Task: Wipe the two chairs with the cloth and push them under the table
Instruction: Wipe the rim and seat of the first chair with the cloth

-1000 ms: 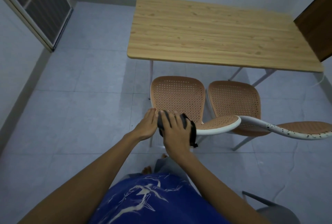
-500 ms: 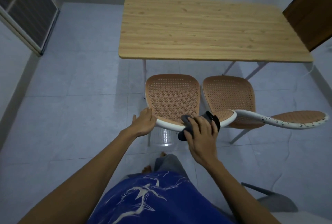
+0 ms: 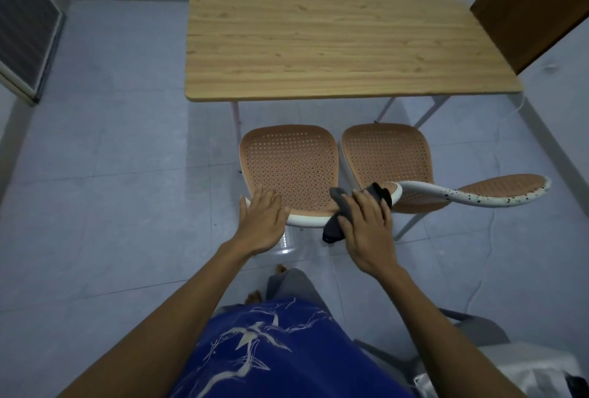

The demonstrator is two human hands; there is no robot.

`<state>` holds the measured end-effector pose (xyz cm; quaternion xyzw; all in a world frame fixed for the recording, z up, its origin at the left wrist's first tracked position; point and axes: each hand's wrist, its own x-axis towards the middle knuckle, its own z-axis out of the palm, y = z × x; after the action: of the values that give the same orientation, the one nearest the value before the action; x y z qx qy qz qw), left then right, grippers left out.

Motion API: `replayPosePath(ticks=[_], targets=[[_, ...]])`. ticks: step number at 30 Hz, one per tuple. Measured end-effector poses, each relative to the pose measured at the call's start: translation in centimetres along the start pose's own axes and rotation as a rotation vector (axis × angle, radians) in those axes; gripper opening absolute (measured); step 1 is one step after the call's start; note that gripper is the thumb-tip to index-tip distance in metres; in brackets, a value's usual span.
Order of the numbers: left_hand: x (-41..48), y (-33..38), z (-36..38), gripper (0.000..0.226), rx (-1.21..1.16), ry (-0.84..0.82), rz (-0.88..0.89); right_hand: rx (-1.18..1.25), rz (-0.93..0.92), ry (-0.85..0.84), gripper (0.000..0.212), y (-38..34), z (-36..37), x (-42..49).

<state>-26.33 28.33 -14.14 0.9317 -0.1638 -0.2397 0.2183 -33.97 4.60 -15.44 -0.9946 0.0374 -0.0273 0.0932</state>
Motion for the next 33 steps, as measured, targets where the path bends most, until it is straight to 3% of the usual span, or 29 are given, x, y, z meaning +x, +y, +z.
replayPosePath(ticks=[4, 7, 12, 16, 20, 24, 28, 33], targets=[[0.3, 1.0, 0.4, 0.060, -0.001, 0.028, -0.046, 0.110, 0.312, 0.108, 0.051, -6.2, 1.6, -0.1], [0.4, 3.2, 1.3, 0.055, -0.012, 0.051, -0.022, 0.114, 0.215, 0.067, 0.053, -9.9, 2.9, -0.9], [-0.1, 3.8, 1.7, 0.059, -0.029, 0.082, 0.036, 0.102, 0.104, 0.030, 0.052, -5.2, 1.3, -1.0], [-0.3, 3.3, 1.3, 0.061, -0.002, 0.061, 0.060, 0.169, 0.300, 0.083, 0.050, -1.4, 0.7, 0.9], [-0.3, 3.4, 1.9, 0.060, 0.056, 0.111, 0.036, 0.200, 0.503, 0.134, 0.050, -3.6, 0.8, 1.6], [0.1, 4.1, 2.5, 0.049, 0.087, 0.158, -0.024, 0.169, 0.324, 0.082, 0.057, -8.2, 1.8, -1.3], [0.0, 4.8, 3.4, 0.045, 0.122, 0.240, -0.041, 0.198, 0.221, 0.041, 0.060, -6.2, 1.4, -2.1], [-0.3, 4.2, 3.6, 0.050, 0.118, 0.282, -0.007, 0.344, 0.343, 0.073, 0.054, -0.6, 0.1, 0.9]])
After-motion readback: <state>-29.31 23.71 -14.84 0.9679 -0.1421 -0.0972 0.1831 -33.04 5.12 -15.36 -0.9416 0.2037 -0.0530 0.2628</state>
